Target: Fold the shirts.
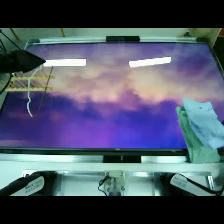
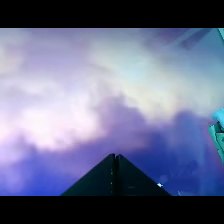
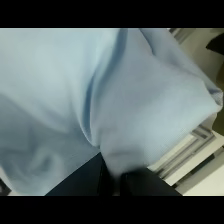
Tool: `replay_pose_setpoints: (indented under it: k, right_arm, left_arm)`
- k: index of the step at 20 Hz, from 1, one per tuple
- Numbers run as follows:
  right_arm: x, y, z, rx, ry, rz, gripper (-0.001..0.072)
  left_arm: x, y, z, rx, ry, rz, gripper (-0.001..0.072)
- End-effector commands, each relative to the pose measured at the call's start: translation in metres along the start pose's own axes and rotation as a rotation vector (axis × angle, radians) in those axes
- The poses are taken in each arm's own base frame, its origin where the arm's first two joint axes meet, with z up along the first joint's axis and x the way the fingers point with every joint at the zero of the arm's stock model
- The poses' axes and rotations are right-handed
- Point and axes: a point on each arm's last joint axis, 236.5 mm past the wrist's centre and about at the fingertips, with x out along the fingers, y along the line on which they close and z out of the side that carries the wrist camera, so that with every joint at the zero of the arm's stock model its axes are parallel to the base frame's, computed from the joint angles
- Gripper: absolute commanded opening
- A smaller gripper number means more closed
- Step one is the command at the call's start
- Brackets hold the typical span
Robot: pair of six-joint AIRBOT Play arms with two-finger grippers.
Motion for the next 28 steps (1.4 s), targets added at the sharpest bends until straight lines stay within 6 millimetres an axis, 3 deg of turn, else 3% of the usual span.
replay_pose_setpoints:
  k: [1,2,3,5,7,8,10,12,14,15,16,17,18,19,21,23,25,28]
  right_arm:
    - [0.037,-0.010,-0.009,0.001,0.052,-0.083,0.0184]
    - [0.045,-0.008,-0.009,-0.008,0.053,-0.085,0.0349]
    - [0.050,-0.007,-0.009,-0.014,0.052,-0.086,0.0469]
    - [0.050,-0.015,-0.002,-0.015,0.026,-0.121,0.0469]
    - [0.036,-0.029,0.011,-0.028,-0.027,-0.167,0.0469]
    - [0.021,-0.031,0.025,-0.053,-0.089,-0.162,0.0469]
    - [-0.032,-0.023,0.063,-0.107,-0.287,-0.139,0.0469]
    - [-0.105,0.005,0.099,-0.155,-0.553,-0.092,0.0467]
    - [-0.164,0.072,0.106,-0.268,-0.753,0.027,0.0467]
    - [-0.176,0.113,0.095,-0.345,-0.787,0.106,0.0467]
    - [-0.178,0.162,0.075,-0.430,-0.772,0.207,0.0468]
    - [-0.172,0.204,0.051,-0.495,-0.715,0.301,0.0516]
    - [-0.158,0.242,0.027,-0.551,-0.621,0.375,0.0594]
    - [-0.140,0.272,0.003,-0.594,-0.511,0.429,0.0596]
    - [-0.109,0.305,-0.028,-0.650,-0.328,0.469,0.0596]
    - [-0.083,0.321,-0.044,-0.698,-0.240,0.419,0.0596]
    - [-0.071,0.324,-0.046,-0.735,-0.247,0.338,0.0596]
    - [-0.069,0.324,-0.045,-0.766,-0.295,0.261,0.0596]
  left_arm:
    - [0.000,0.000,0.000,0.001,0.000,0.000,0.0037]
    - [0.000,0.000,0.000,0.001,0.000,0.000,0.0037]
    - [0.000,0.000,0.000,0.001,0.000,0.000,0.0037]
    - [0.000,0.000,0.000,0.001,0.000,0.001,0.0037]
    - [0.000,0.003,-0.001,0.006,0.004,0.013,0.0036]
    - [0.001,0.009,-0.004,0.017,0.016,0.043,0.0035]
    - [0.003,0.039,-0.019,0.046,0.084,0.197,0.0034]
    - [0.002,0.082,-0.043,0.086,0.208,0.438,0.0033]
    - [0.004,0.116,-0.079,0.096,0.392,0.641,0.0034]
    - [0.009,0.124,-0.102,0.090,0.506,0.688,0.0036]
    - [0.018,0.126,-0.126,0.089,0.622,0.693,0.0045]
    - [0.031,0.127,-0.147,0.081,0.715,0.683,0.0199]
    - [0.046,0.129,-0.159,0.071,0.761,0.681,0.0495]
    - [0.061,0.130,-0.169,0.077,0.794,0.664,0.0650]
    - [0.101,0.109,-0.171,0.062,0.736,0.514,0.0648]
    - [0.126,0.086,-0.157,0.006,0.621,0.406,0.0647]
    - [0.123,0.093,-0.161,-0.018,0.636,0.440,0.0646]
    - [0.116,0.103,-0.162,-0.014,0.653,0.470,0.0646]
